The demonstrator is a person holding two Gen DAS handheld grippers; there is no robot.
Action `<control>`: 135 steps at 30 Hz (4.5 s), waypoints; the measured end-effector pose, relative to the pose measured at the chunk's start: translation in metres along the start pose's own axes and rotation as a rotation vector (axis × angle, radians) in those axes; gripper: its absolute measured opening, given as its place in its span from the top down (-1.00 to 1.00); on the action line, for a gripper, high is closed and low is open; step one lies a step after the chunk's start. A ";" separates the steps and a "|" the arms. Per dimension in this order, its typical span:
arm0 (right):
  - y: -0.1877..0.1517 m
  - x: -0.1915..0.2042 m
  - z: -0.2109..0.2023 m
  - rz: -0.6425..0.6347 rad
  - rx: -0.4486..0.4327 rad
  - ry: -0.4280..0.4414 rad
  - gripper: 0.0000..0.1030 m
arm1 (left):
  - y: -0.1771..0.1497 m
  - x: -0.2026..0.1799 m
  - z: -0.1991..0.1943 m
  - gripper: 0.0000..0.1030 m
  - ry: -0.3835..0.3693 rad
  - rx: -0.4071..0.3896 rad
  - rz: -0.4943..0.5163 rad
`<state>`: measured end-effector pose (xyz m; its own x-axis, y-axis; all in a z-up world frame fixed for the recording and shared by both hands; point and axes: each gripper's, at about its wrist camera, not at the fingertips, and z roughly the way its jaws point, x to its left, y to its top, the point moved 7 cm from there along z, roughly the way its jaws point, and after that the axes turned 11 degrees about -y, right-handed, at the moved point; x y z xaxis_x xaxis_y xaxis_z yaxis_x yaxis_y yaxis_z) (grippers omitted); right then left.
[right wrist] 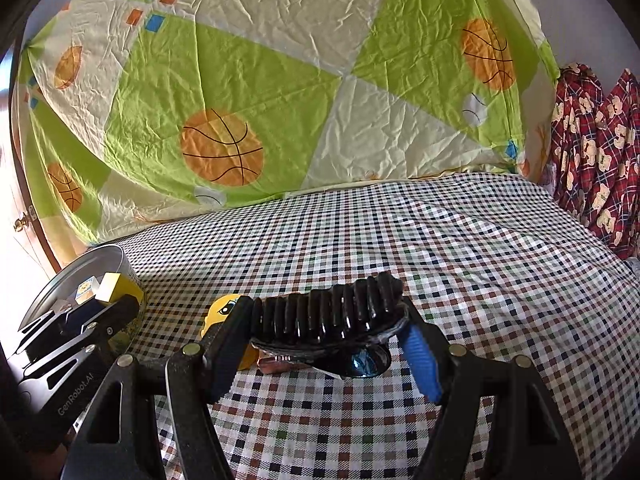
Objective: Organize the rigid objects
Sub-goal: 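Close right tool on the black comb while left tool closes on the yellow cube, then lift and carry the yellow cube over the tin with left tool while right tool carries the comb, then lower the cube into the tin and open left tool while right tool drops the comb inside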
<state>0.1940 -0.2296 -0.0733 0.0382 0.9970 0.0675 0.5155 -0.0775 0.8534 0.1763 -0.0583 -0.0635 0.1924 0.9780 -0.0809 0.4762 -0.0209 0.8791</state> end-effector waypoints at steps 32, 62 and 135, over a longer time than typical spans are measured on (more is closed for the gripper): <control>0.005 0.001 -0.019 0.005 -0.110 -0.026 -0.40 | 0.007 0.007 -0.033 0.46 0.049 -0.161 -0.022; 0.004 0.041 -0.026 -0.028 -0.160 0.062 -0.40 | 0.006 0.047 -0.064 0.46 0.125 -0.258 -0.083; -0.022 0.201 -0.049 -0.203 -0.195 0.288 -0.40 | -0.015 0.167 -0.123 0.46 0.287 -0.299 -0.195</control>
<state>0.1482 -0.0272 -0.0535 -0.3035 0.9528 0.0061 0.3148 0.0943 0.9445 0.0959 0.1304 -0.0328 -0.1420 0.9765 -0.1622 0.2035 0.1892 0.9606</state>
